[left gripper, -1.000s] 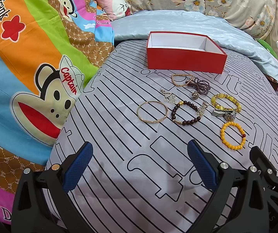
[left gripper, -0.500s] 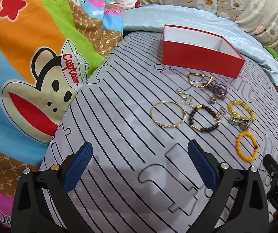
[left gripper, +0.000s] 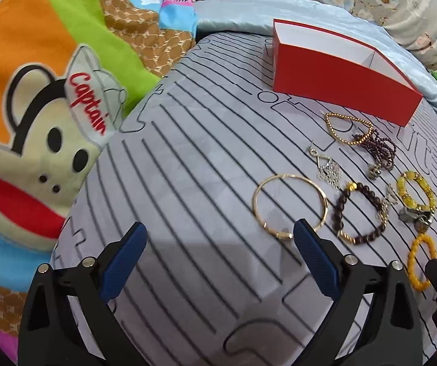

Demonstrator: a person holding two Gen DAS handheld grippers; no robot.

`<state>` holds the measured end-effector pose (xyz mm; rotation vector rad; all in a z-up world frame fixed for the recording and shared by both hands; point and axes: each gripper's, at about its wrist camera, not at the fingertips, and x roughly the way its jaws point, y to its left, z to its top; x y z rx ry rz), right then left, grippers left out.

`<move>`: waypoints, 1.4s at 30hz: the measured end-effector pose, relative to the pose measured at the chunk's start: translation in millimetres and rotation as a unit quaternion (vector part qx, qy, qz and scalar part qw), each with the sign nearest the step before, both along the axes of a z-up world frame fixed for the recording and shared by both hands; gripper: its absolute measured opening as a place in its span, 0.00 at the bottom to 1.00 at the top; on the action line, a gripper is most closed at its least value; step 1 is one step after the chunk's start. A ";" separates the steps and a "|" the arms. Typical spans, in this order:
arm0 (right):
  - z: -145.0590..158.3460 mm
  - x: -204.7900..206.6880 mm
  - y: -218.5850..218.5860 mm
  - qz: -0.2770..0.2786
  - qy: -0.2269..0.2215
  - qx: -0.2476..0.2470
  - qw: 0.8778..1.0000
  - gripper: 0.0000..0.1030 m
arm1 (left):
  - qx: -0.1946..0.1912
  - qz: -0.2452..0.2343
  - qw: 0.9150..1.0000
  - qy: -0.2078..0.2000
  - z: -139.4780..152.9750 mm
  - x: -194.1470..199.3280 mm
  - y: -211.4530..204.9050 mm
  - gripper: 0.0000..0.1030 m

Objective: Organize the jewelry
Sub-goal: 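Lower the right tool onto the yellow amber bead bracelet and close it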

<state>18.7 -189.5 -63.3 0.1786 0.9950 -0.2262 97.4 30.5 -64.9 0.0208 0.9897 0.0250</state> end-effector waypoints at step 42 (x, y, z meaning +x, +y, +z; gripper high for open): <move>53.6 -18.1 -7.8 0.028 -0.065 0.039 0.997 0.07 | -0.119 -0.099 0.987 -0.033 62.6 -19.8 -14.9 0.00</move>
